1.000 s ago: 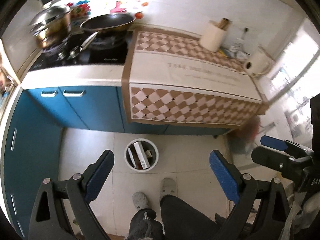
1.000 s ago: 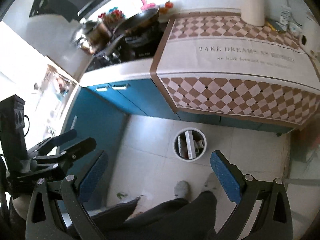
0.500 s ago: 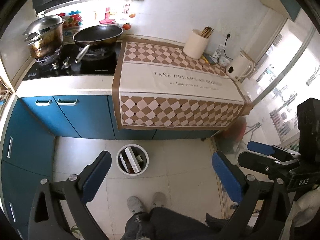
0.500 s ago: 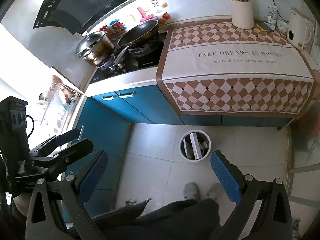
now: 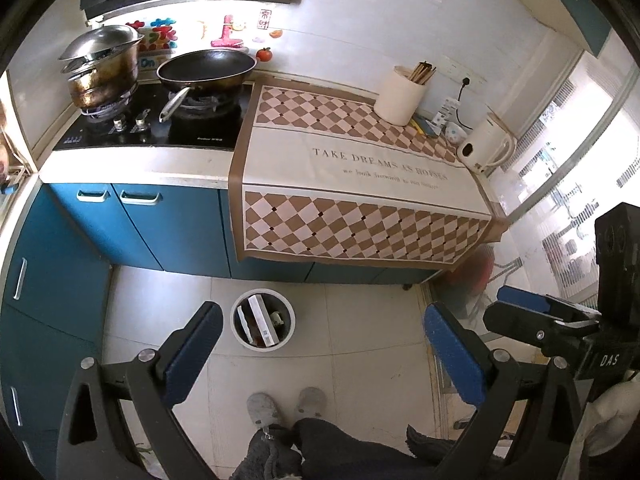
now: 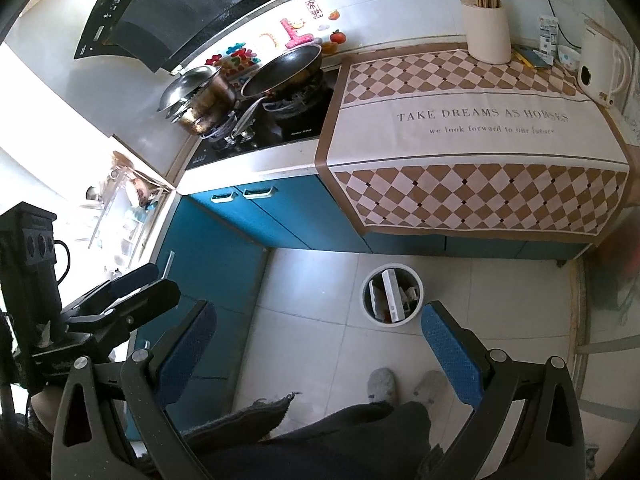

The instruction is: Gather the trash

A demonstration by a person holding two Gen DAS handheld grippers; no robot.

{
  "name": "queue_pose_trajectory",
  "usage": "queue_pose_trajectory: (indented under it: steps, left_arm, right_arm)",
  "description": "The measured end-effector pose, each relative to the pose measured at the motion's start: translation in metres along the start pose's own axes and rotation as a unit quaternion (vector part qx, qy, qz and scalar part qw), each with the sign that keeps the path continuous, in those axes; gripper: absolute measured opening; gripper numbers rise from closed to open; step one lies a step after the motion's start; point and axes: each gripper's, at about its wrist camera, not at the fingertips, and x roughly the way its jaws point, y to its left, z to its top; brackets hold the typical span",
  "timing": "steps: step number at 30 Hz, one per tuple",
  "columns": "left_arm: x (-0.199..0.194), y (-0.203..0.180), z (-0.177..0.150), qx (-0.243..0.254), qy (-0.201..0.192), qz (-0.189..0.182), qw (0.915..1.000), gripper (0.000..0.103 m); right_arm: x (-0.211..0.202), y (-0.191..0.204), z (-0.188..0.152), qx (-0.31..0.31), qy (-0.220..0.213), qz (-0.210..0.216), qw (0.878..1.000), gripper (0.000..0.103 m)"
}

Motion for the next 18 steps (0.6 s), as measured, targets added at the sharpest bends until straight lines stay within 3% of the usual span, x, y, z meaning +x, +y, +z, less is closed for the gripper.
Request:
queue_pose_trajectory:
  steps: [18]
  left_arm:
    - [0.006, -0.006, -0.001, -0.008, 0.01, -0.001, 0.9999, 0.103]
  right_arm:
    - [0.001, -0.014, -0.007, -0.008, 0.019, 0.008, 1.0, 0.103]
